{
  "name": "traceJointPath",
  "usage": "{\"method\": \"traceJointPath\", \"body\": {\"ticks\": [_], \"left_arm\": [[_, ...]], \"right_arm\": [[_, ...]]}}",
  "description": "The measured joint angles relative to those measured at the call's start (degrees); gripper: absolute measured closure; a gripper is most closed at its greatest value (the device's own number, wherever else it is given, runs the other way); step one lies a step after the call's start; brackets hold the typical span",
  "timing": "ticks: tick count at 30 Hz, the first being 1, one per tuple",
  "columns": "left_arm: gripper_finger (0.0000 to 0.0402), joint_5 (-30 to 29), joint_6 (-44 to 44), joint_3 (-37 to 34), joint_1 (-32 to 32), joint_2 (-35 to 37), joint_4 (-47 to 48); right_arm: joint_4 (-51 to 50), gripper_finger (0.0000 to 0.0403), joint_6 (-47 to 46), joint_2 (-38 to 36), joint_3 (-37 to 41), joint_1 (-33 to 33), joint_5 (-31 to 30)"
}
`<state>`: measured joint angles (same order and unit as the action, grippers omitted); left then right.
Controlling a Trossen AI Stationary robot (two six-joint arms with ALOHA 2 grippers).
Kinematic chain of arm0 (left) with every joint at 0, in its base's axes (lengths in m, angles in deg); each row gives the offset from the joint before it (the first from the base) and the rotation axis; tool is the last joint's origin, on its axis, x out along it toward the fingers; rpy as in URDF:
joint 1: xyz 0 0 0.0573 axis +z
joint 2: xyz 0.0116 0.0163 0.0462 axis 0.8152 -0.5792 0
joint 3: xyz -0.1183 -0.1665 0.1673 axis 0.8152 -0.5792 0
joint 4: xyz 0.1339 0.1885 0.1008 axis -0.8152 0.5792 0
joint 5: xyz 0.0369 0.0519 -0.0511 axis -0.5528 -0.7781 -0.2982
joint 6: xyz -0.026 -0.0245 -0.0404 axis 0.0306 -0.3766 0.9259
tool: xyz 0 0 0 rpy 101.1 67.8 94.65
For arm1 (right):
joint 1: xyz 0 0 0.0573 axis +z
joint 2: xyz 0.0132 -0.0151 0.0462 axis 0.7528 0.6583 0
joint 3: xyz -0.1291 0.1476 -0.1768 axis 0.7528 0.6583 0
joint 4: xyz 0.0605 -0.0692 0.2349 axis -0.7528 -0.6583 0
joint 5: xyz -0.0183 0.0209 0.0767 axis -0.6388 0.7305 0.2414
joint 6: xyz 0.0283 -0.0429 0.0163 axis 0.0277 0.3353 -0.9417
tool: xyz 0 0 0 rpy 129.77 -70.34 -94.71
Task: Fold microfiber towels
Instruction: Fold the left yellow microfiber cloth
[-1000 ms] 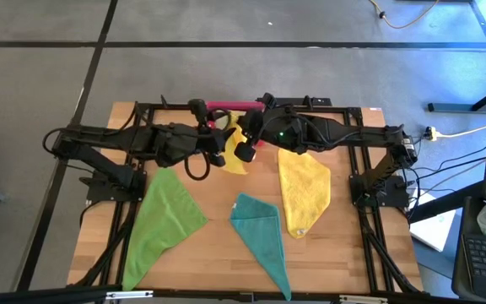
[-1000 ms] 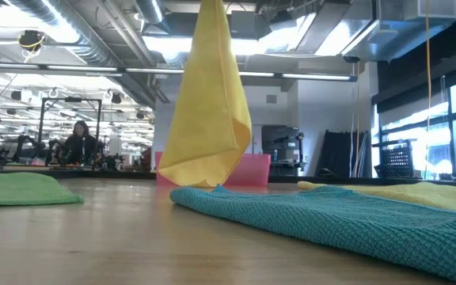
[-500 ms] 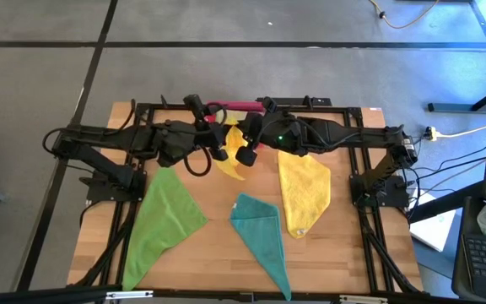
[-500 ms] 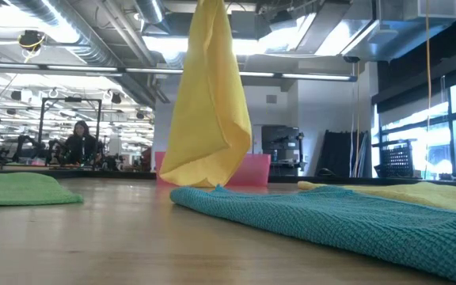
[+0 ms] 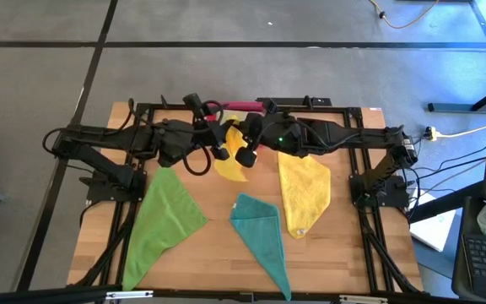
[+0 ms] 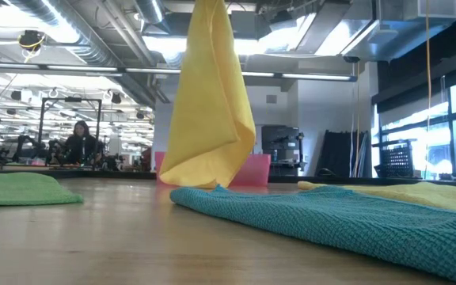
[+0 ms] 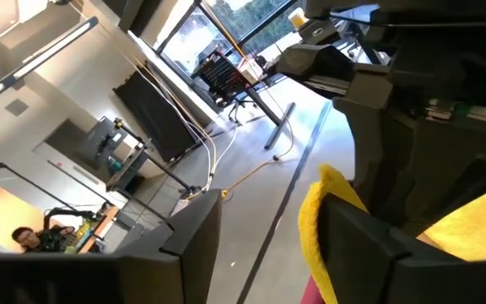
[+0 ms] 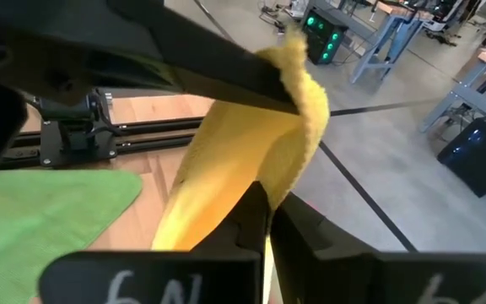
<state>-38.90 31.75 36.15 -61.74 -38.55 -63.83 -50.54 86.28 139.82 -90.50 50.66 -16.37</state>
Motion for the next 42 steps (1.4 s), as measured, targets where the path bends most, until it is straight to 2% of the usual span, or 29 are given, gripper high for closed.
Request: {"method": "traceJointPath", "body": {"ticks": [10, 20, 25, 30, 32, 35, 42], "left_arm": [[0.0228, 0.1, 4.4, 0.0, 0.0, 0.0, 5.6], [0.0231, -0.2, 6.9, 0.0, -0.2, 0.0, 6.1], [0.0272, 0.0, 6.9, 0.0, -1.0, 0.0, 6.2], [0.0363, 2.0, 8.8, 0.2, -2.1, 0.0, 6.7], [0.0391, 3.6, 11.7, 1.9, -2.4, -0.1, 9.8], [0.0399, 4.0, 15.8, 4.4, -2.4, -0.2, 14.2], [0.0401, 4.5, 17.8, 10.5, -2.1, -0.5, 22.2]], "right_arm": [[0.5, 0.0388, -0.5, 0.0, 0.0, 0.0, 0.0], [1.4, 0.0388, -0.4, 0.0, 0.0, 0.1, 0.0], [1.4, 0.0388, -0.4, 0.0, 0.0, 0.4, -0.1], [1.4, 0.0388, -0.3, 0.0, 0.0, 0.4, 0.0], [1.4, 0.0388, -0.3, 0.0, 0.0, 0.4, 0.2], [1.5, 0.0388, -0.3, 0.0, 0.0, 0.5, 0.5], [2.1, 0.0388, -0.4, 0.0, -0.2, 0.7, 0.7]]}}
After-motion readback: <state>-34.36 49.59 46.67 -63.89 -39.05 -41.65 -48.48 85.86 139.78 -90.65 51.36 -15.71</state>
